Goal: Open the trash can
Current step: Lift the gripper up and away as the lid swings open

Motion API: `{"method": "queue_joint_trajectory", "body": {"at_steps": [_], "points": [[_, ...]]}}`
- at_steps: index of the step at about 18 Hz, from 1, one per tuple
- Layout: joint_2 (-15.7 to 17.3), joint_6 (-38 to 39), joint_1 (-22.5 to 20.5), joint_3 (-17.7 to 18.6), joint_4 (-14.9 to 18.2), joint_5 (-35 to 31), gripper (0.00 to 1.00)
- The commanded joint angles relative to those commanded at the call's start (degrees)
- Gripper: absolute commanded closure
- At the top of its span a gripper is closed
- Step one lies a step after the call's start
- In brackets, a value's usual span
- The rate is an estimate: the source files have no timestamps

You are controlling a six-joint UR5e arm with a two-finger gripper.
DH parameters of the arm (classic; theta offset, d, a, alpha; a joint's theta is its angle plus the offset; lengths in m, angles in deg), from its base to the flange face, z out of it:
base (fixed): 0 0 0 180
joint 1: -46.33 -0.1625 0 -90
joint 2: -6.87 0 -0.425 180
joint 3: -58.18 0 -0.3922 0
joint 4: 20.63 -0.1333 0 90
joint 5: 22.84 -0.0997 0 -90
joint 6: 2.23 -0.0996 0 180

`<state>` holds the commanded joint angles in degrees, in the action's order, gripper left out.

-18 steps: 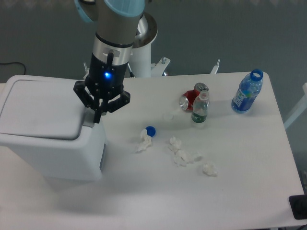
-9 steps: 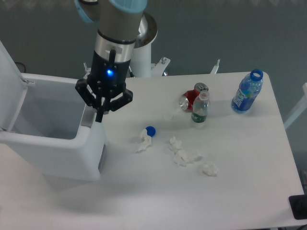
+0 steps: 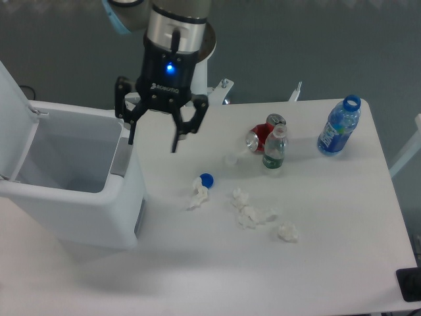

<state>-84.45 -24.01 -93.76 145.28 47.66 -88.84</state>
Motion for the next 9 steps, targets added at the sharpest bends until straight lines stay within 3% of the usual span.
{"method": "queue_joint_trajectory", "body": {"at_steps": [3, 9], "points": [[0.5, -4.7, -1.5, -0.1, -0.2, -3.5, 0.00], [-1.5, -17.1, -1.4, 0.5, -0.2, -21.2, 0.00]]}}
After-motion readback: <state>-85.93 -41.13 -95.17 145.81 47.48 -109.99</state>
